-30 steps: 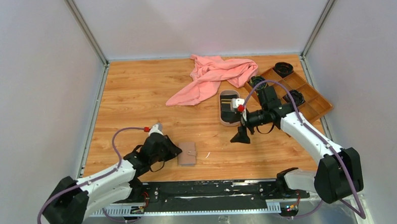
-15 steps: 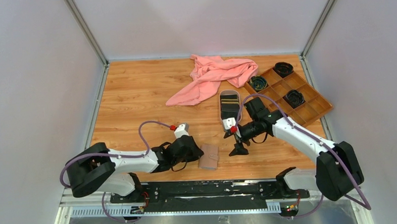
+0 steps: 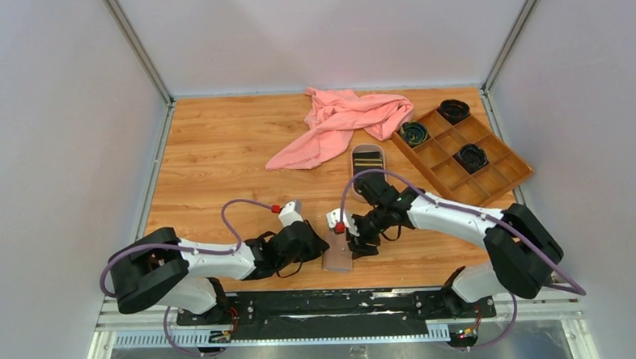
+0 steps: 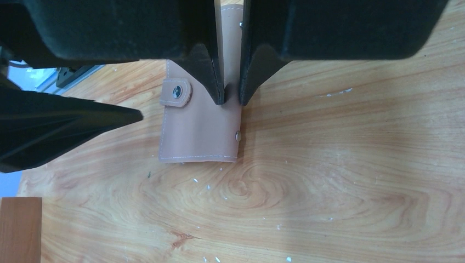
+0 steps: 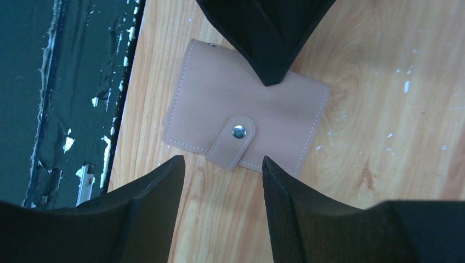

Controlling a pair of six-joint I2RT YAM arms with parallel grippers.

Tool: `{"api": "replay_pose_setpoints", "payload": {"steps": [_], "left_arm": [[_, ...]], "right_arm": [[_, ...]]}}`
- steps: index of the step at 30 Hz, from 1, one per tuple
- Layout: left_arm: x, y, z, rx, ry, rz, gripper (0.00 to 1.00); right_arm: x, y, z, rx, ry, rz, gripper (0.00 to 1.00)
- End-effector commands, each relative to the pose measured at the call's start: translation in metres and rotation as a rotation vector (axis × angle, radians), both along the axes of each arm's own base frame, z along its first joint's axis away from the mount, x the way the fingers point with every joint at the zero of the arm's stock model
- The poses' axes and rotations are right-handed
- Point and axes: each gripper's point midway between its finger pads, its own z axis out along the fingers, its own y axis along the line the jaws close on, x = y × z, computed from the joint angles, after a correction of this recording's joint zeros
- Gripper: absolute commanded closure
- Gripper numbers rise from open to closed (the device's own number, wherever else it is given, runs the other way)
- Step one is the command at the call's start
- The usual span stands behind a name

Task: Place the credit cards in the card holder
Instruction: Move the card holder to the center of the board, then open the card holder at the center of the board.

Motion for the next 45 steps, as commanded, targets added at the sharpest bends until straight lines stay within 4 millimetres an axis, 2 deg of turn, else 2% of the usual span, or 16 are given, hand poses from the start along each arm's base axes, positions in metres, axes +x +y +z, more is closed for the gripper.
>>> {"api": "replay_pose_setpoints", "payload": {"steps": [1, 7, 13, 17, 20, 23, 27, 32, 41, 45], "left_arm": [[0.003, 0.005, 0.001, -0.027, -0.015, 0.051, 0.97], [0.002, 0.002, 0.005, -0.057, -0.017, 0.056, 0.98], [-0.001, 0.001, 0.005, -0.061, -0.019, 0.047, 0.99], [-0.001, 0.005, 0.007, -0.069, -0.025, 0.055, 1.0], [-0.002, 0.011, 0.009, -0.081, -0.034, 0.069, 1.0], [-0.003, 0.016, 0.011, -0.092, -0.043, 0.077, 1.0], [-0.004, 0.02, 0.012, -0.091, -0.056, 0.067, 0.98], [-0.009, 0.022, 0.011, -0.083, -0.063, 0.035, 0.92], [-0.011, 0.029, 0.037, -0.122, -0.176, -0.028, 0.52], [-0.015, 0.026, 0.049, -0.143, -0.214, -0.079, 0.38]], "right_arm": [[0.007, 0.011, -0.007, -0.074, 0.022, -0.093, 0.42], [0.004, 0.017, -0.023, -0.161, 0.045, -0.12, 0.43], [0.007, 0.017, -0.04, -0.249, -0.003, -0.137, 0.46], [0.009, 0.014, -0.049, -0.299, -0.037, -0.137, 0.56], [0.012, 0.012, -0.052, -0.325, -0.072, -0.139, 0.73], [0.014, 0.011, -0.053, -0.339, -0.089, -0.142, 0.84], [0.014, 0.015, -0.043, -0.324, -0.063, -0.148, 0.93], [0.009, 0.02, -0.026, -0.243, -0.007, -0.136, 0.98], [0.013, 0.019, 0.004, -0.1, 0.115, -0.161, 0.98], [0.012, 0.021, 0.012, -0.056, 0.159, -0.163, 0.98]]}}
